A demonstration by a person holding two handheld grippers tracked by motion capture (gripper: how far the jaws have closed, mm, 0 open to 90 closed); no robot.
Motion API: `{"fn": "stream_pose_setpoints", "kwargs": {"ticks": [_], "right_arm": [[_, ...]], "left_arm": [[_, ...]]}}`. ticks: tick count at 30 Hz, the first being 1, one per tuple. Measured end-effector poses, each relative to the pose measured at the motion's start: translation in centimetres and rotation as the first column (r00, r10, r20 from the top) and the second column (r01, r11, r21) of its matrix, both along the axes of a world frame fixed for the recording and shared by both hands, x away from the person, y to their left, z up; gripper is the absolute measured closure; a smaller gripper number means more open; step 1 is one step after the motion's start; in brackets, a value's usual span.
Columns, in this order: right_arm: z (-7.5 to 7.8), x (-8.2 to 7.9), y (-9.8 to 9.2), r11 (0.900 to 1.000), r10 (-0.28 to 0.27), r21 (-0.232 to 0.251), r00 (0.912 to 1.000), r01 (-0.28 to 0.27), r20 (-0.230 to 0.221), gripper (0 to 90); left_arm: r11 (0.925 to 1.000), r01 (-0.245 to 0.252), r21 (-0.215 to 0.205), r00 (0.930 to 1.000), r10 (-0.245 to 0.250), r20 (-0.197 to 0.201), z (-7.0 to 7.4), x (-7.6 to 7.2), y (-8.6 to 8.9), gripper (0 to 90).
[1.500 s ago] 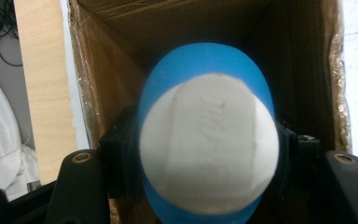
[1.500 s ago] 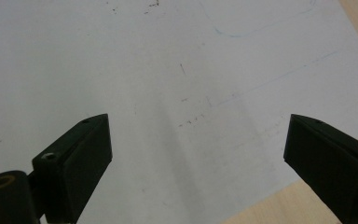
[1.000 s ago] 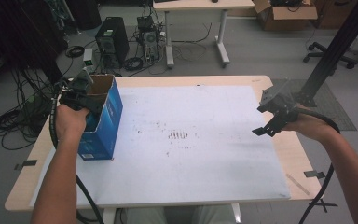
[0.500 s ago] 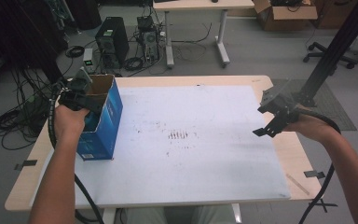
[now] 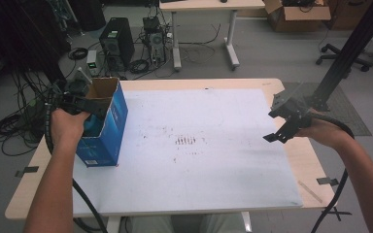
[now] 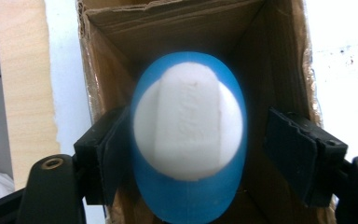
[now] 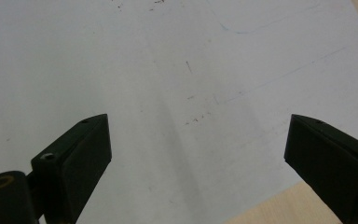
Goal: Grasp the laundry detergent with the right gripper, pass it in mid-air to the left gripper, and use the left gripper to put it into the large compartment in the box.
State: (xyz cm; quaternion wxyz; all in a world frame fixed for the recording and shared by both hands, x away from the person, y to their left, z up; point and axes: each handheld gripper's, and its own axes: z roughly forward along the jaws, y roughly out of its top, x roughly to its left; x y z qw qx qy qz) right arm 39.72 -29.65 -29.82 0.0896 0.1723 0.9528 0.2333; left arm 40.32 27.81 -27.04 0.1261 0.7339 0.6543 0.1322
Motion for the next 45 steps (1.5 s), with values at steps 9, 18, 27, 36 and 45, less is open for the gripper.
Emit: {"fn": "stream_pose_setpoints", "kwargs": {"ticks": [9, 18, 27, 36, 45], "right_arm": [[0.4, -0.1, -0.2, 1.0, -0.005, 0.003, 1.0, 0.005, 0.006, 7.1], [1.0, -0.4, -0.5, 1.0, -0.008, 0.004, 0.9998, 0.008, 0.019, 7.0], [1.1, -0.7, -0.6, 1.0, -0.014, 0.006, 0.9997, 0.014, 0.019, 7.0], [1.4, -0.8, -0.6, 1.0, -0.015, 0.008, 0.9997, 0.015, 0.022, 7.1], [1.7, -1.0, -0.6, 1.0, -0.018, 0.008, 0.9996, 0.017, 0.02, 7.1]], "left_arm": [[0.9999, -0.001, 0.016, 0.9997, 0.001, 0.024, 1.9, -0.3, 0.1, 19.2], [0.9988, 0.046, 0.02, 0.997, -0.047, 0.061, 4.7, -0.9, -0.3, 14.5], [0.986, 0.165, 0.021, 0.9822, -0.167, 0.087, 7.8, -1.7, -2.5, 9.7], [0.954, 0.299, 0.023, 0.9472, -0.299, 0.114, 9.5, -2.2, -5.7, 8.4], [0.9063, 0.418, 0.065, 0.8985, -0.423, 0.119, 10.7, -2.1, -9.4, 8.6]]}}
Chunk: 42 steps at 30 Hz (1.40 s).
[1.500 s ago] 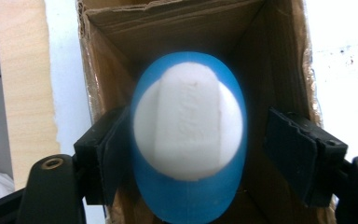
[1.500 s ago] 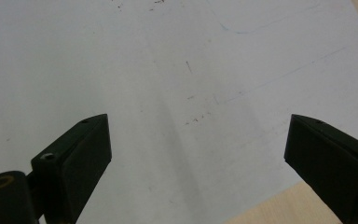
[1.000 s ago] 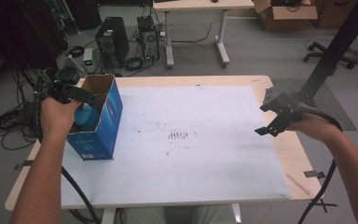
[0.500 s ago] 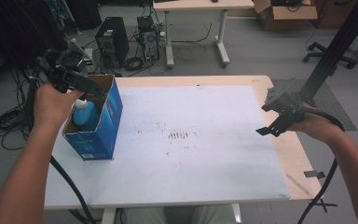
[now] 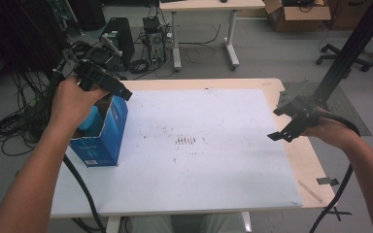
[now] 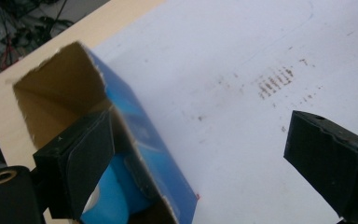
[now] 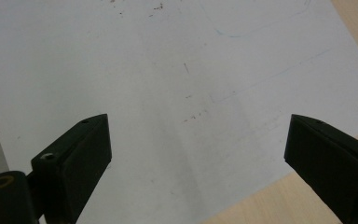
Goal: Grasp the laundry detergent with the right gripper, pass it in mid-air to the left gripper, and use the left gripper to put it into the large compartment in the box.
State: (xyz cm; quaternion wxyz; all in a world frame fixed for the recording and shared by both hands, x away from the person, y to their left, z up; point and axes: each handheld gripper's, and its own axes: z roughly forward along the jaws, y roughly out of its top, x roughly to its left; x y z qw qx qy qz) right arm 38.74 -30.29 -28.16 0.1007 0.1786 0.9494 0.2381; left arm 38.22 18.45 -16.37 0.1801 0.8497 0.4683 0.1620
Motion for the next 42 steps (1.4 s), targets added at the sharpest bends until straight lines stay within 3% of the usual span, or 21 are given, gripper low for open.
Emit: {"fn": "stream_pose_setpoints", "kwargs": {"ticks": [8, 13, 17, 22, 29, 36, 42], "right_arm": [[0.2, -0.1, 0.1, 1.0, -0.006, -0.005, 1.0, 0.006, -0.004, 7.1], [0.3, 0.0, 0.1, 1.0, -0.005, -0.007, 1.0, 0.005, -0.004, 7.1], [0.4, 0.2, 0.3, 1.0, -0.006, -0.01, 1.0, 0.006, -0.006, 7.1], [0.6, 0.2, 0.5, 1.0, -0.01, -0.011, 0.9999, 0.01, -0.008, 7.1], [0.4, 0.4, 0.7, 1.0, -0.009, -0.016, 0.9999, 0.009, -0.014, 7.1], [0.5, 0.4, 0.7, 1.0, -0.012, -0.016, 0.9998, 0.012, -0.015, 7.1], [0.4, 0.3, 0.9, 1.0, -0.013, -0.019, 0.9998, 0.013, -0.017, 7.1]], "left_arm": [[0.9956, 0.089, 0.031, 0.996, -0.089, 0.004, 0.7, 0.8, -2.7, 8.3], [0.9894, 0.14, 0.039, 0.9902, -0.139, -0.012, 0.4, 1.5, -4.0, 7.8], [0.9804, 0.19, 0.053, 0.9818, -0.189, -0.021, 0.1, 2.0, -5.1, 7.9], [0.9654, 0.25, 0.075, 0.9683, -0.249, -0.015, -0.1, 2.8, -6.5, 8.0], [0.9297, 0.346, 0.125, 0.9381, -0.342, -0.056, -1.1, 3.9, -9.3, 8.5], [0.914, 0.382, 0.135, 0.9239, -0.376, -0.072, -1.8, 4.5, -10.8, 8.4], [0.8884, 0.437, 0.142, 0.8996, -0.431, -0.07, -2.3, 4.6, -11.7, 8.6]]}}
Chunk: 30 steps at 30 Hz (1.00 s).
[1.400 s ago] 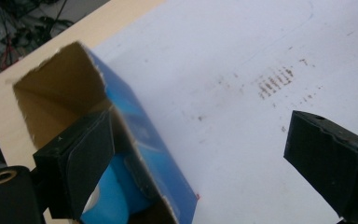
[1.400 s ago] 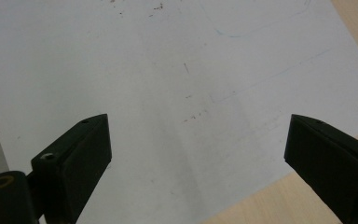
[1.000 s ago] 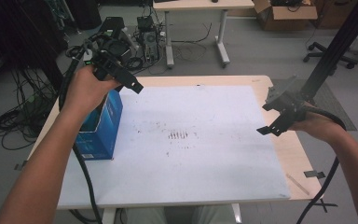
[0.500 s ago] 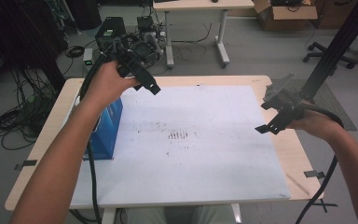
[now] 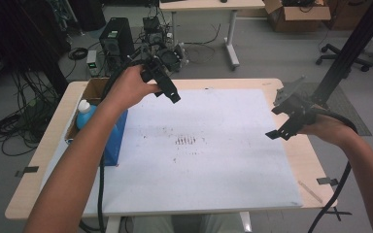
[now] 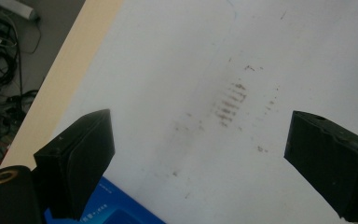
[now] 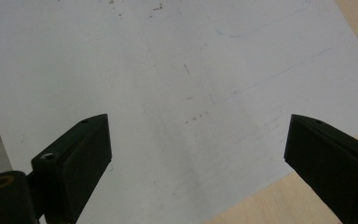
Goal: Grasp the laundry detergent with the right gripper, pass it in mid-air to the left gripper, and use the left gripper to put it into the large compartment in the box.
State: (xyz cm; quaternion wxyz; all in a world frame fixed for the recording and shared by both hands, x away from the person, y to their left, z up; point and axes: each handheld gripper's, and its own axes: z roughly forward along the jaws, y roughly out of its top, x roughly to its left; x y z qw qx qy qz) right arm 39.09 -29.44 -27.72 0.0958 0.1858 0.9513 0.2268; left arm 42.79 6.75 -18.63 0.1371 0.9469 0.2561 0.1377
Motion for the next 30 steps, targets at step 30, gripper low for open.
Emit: {"fn": "stream_pose_setpoints", "kwargs": {"ticks": [30], "right_arm": [[-0.1, 0.4, 0.5, 1.0, 0.015, -0.005, 0.9999, -0.015, -0.007, 7.4]], "left_arm": [[0.9889, 0.14, 0.051, 0.9901, -0.139, -0.018, -2.0, 0.2, -3.0, 8.7]]}}
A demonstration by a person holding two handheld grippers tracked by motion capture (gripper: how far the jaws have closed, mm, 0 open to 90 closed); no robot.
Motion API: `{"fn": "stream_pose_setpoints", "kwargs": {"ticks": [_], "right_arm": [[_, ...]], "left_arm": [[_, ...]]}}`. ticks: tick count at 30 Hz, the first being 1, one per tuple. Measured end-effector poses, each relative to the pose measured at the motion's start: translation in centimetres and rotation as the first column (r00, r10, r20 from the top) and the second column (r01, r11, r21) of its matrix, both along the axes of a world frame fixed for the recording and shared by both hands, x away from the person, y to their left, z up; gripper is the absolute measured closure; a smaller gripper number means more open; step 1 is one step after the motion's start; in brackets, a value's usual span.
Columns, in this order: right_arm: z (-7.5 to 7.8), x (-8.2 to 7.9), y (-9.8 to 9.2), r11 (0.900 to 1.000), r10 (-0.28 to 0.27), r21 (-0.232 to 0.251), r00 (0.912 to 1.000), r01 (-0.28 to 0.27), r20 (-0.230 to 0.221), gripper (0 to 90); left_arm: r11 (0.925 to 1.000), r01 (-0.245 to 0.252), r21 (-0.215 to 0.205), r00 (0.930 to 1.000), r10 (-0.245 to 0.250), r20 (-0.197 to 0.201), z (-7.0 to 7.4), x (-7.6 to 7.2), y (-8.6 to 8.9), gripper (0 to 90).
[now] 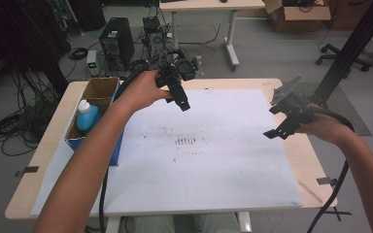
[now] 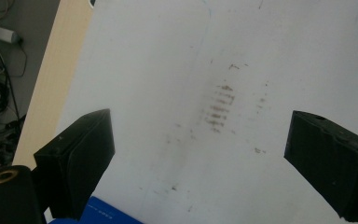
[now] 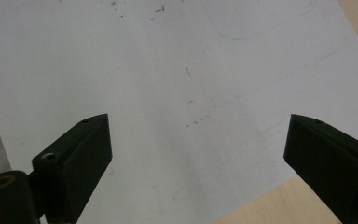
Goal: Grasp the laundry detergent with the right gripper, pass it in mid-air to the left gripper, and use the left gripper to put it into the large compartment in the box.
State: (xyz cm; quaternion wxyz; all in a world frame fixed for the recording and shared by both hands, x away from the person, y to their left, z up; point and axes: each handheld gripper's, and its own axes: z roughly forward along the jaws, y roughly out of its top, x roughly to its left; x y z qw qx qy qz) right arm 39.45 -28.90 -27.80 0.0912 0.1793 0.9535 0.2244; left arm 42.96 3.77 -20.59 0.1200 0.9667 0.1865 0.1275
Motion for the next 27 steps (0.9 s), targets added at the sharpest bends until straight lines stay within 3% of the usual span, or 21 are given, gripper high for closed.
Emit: {"fn": "stream_pose_setpoints", "kwargs": {"ticks": [27], "right_arm": [[-0.15, -0.21, -0.06, 1.0, -0.004, 0.0, 1.0, 0.004, 0.0, 7.3]], "left_arm": [[1.0, -0.001, 0.002, 0.9999, 0.001, -0.01, 0.0, 0.04, -0.07, 8.7]]}}
